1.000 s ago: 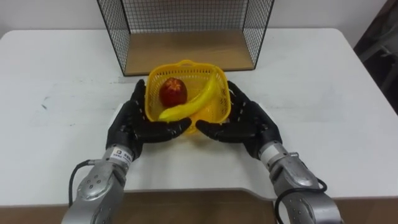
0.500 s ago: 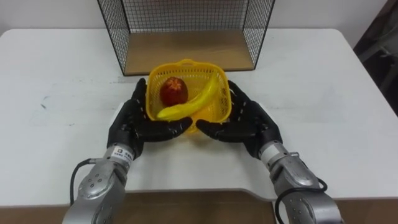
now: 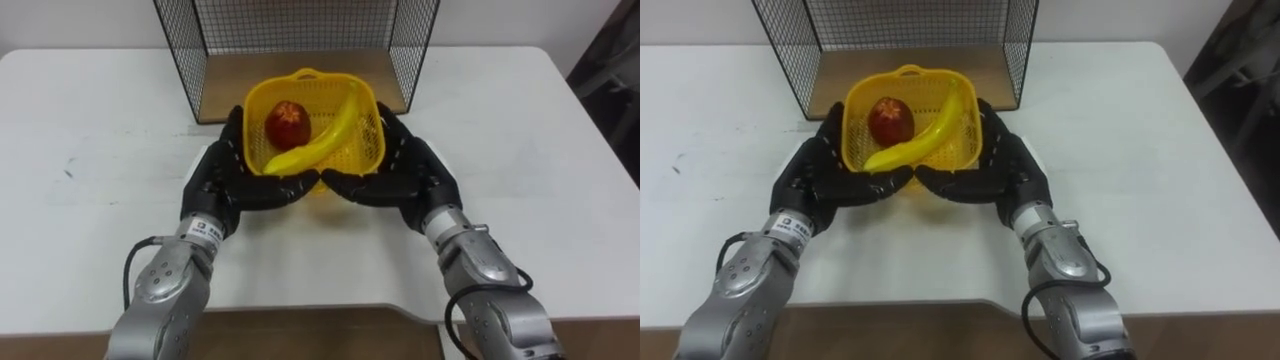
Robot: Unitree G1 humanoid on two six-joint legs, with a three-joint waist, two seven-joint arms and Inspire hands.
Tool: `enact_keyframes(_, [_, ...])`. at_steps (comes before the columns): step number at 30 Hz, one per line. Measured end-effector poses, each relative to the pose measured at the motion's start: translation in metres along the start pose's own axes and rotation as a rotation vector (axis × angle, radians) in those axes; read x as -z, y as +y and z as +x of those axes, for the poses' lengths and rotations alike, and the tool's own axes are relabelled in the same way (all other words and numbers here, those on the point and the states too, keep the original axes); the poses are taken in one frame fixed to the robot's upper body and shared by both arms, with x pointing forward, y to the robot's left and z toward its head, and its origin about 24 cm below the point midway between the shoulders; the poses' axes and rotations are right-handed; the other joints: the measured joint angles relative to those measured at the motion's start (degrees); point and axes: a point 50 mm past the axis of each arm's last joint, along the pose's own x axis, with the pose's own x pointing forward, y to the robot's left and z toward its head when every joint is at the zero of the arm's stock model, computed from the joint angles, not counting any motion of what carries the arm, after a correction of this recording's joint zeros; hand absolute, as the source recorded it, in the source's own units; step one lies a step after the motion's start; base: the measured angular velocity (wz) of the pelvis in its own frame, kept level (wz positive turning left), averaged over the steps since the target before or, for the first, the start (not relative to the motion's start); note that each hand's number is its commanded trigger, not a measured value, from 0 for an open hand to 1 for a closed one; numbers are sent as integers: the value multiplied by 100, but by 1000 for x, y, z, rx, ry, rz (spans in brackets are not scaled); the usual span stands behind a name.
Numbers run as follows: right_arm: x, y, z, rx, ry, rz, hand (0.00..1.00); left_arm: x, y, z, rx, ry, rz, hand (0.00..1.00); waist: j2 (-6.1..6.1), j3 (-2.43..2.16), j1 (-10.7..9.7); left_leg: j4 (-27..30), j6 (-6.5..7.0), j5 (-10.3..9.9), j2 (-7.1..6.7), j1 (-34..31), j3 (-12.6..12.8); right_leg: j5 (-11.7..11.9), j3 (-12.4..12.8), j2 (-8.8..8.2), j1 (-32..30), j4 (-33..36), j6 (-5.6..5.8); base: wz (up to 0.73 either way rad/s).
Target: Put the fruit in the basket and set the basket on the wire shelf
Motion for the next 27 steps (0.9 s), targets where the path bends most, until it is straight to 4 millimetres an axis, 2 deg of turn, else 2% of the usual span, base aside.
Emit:
enact_keyframes(10, [-1, -1, 0, 38, -3, 4, 0, -3, -3, 3, 5, -11, -6, 0, -1, 0, -70, 24, 2, 1, -2, -31, 4, 31, 13, 0, -16, 0, 4, 0])
enact_keyframes(18, [-18, 0, 10, 28, -60, -6, 0, -16, -9, 11, 26, -60, -1, 0, -20, -11, -106, 24, 6, 4, -3, -24, 25, 33, 43, 4, -31, 1, 5, 0])
enact_keyframes(27, [-17, 1, 9, 32, -56, -15, 0, -15, -5, 11, 5, -55, 6, 0, -67, -3, -72, 31, 6, 3, 1, 57, 61, 33, 107, 15, 19, 20, 5, -3])
